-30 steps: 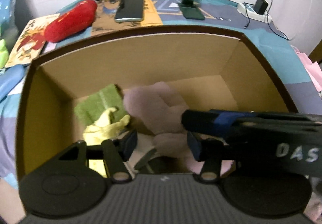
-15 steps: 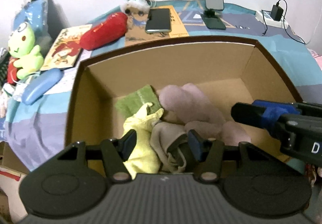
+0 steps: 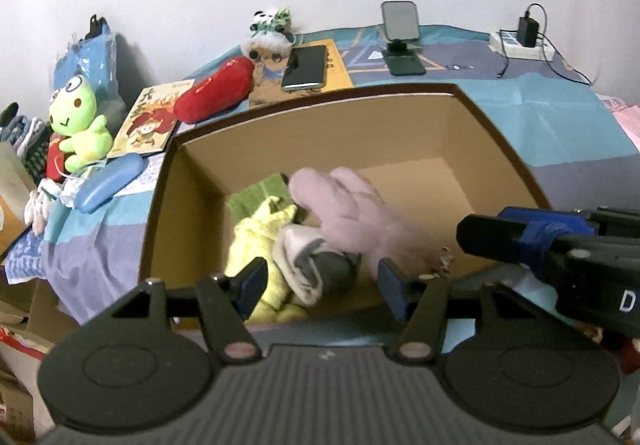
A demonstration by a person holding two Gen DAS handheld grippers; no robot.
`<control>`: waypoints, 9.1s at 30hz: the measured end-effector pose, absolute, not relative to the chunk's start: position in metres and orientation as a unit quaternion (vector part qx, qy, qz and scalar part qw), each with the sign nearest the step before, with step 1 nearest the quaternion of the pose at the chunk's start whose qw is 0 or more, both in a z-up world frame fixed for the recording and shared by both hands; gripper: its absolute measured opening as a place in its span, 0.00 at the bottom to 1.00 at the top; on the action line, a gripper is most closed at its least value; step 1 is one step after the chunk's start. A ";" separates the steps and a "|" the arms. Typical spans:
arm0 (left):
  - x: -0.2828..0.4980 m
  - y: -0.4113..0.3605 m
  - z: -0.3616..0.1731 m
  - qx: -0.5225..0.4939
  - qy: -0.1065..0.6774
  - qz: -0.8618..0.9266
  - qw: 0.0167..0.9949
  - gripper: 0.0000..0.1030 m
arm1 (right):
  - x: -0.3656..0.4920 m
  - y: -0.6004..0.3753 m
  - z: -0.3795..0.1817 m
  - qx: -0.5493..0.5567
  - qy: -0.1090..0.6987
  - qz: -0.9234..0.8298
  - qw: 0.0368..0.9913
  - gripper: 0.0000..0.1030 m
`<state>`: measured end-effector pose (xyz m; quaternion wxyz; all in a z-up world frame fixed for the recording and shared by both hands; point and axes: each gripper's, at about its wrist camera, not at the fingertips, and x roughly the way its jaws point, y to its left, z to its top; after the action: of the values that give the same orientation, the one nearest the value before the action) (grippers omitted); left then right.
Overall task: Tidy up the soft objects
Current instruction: 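Move the right gripper back toward the white plush on the pile, then grasp the red cloth beside the white plush with the right gripper, then carry the red cloth into the box and open the right gripper, then reach the right gripper to the printed red-and-white scarf and grasp it, then carry the printed scarf into the box and release it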
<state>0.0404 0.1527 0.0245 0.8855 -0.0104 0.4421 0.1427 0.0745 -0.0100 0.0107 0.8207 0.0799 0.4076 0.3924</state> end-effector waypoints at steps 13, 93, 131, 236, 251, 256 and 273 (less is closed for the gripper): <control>0.023 0.064 -0.005 -0.018 0.483 0.084 0.871 0.59 | 0.053 -0.089 -0.002 0.062 0.425 0.376 0.821 0.18; 0.104 0.172 -0.002 -0.086 0.346 -0.023 0.934 0.18 | 0.126 0.014 -0.006 0.044 0.331 0.391 0.858 0.17; 0.044 0.109 0.030 -0.050 0.401 0.124 0.906 0.63 | 0.074 -0.059 0.013 0.087 0.367 0.382 0.844 0.19; -0.013 0.185 0.060 -0.058 0.291 -0.034 0.954 0.20 | 0.089 0.074 0.025 0.110 0.383 0.536 0.744 0.12; 0.063 0.249 -0.022 -0.072 0.427 0.061 0.899 0.48 | 0.116 0.133 -0.041 0.041 0.448 0.460 0.765 0.14; 0.070 0.254 -0.033 -0.051 0.449 0.100 0.886 0.55 | 0.121 0.131 -0.047 0.044 0.469 0.452 0.758 0.15; 0.069 0.247 -0.026 -0.034 0.468 0.147 0.871 0.59 | 0.120 0.095 -0.030 0.077 0.445 0.433 0.780 0.16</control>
<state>0.0692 0.2472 -0.0258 0.8706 -0.0340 0.4684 0.1468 0.1199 0.0950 -0.0298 0.7801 0.0770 0.4454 0.4326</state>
